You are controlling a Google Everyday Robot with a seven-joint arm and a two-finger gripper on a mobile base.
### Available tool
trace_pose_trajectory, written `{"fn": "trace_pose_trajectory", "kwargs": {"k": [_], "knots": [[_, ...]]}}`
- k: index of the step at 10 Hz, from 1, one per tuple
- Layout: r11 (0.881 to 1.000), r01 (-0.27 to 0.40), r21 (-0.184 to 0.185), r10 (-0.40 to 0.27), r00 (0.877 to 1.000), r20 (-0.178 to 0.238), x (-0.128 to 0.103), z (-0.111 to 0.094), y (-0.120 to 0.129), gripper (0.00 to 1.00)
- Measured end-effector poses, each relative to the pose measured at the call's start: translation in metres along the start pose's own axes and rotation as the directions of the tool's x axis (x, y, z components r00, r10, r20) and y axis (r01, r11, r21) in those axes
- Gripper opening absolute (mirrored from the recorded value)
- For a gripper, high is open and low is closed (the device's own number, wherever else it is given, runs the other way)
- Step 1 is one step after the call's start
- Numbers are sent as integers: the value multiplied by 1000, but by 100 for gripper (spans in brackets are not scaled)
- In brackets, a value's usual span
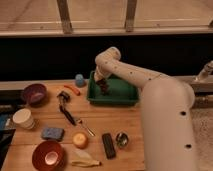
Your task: Place grapes in tray
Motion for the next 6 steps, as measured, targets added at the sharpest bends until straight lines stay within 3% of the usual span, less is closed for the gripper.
{"fn": "trace_pose_trajectory", "kwargs": {"k": [1,2,4,6], "knots": [[995,0,-96,4,999,43,1,1,0,80],[986,1,-164,9,998,64,1,-1,-2,80],[978,7,-211,10,997,80,-1,-2,2,80],[977,4,-212,14,996,83,-1,-3,-1,80]]}}
